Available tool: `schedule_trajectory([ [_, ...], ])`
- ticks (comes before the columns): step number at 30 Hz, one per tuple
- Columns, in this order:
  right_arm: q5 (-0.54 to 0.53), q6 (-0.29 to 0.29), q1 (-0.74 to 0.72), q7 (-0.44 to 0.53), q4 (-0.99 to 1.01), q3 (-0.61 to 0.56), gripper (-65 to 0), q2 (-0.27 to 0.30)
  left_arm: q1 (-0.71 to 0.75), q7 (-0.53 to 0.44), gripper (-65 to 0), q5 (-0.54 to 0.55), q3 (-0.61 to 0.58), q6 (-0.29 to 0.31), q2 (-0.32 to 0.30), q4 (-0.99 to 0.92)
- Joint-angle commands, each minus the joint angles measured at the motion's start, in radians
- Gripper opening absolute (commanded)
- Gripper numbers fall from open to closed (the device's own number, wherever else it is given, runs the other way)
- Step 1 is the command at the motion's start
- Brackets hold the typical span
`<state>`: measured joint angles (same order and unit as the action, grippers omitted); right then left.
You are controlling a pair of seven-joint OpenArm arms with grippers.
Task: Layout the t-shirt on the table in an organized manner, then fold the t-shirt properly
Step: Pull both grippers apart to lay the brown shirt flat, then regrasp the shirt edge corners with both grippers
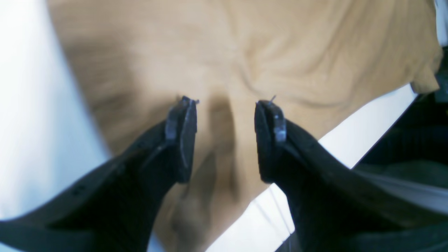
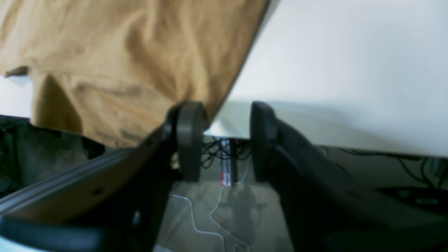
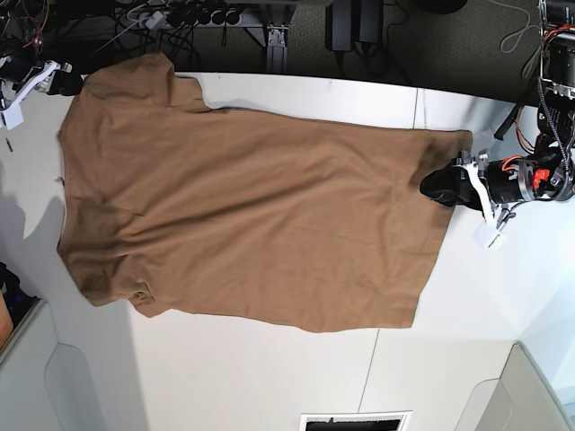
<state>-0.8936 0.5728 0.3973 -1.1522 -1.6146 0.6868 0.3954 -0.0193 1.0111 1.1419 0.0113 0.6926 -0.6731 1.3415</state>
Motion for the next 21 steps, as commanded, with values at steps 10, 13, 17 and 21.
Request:
schedule_trajectory([
  [10, 0.015, 0.008, -0.003, 0.034, 0.002, -0.033, -42.0, -0.031, 0.097, -0.020, -34.8, 0.017, 0.123, 0.006, -0.022, 0.014],
  [13, 0.021, 0.007, -0.004, 0.043, 0.002, -0.069, -42.0, -0.032, 0.113, -0.021, -34.8, -0.017, 0.123, 0.006, -0.022, 0.014],
  [17, 0.054, 0.007, -0.007, 0.063, 0.002, -0.101, -39.6, -0.033, 0.119, -0.021, -31.7, -0.056, 0.130, 0.006, -0.023, 0.014],
  [21, 0.106, 0.002, -0.006, 0.076, 0.002, -0.100, -35.6, -0.031, 0.119, -0.021, -29.3, -0.055, 0.193, 0.006, -0.023, 0.014],
])
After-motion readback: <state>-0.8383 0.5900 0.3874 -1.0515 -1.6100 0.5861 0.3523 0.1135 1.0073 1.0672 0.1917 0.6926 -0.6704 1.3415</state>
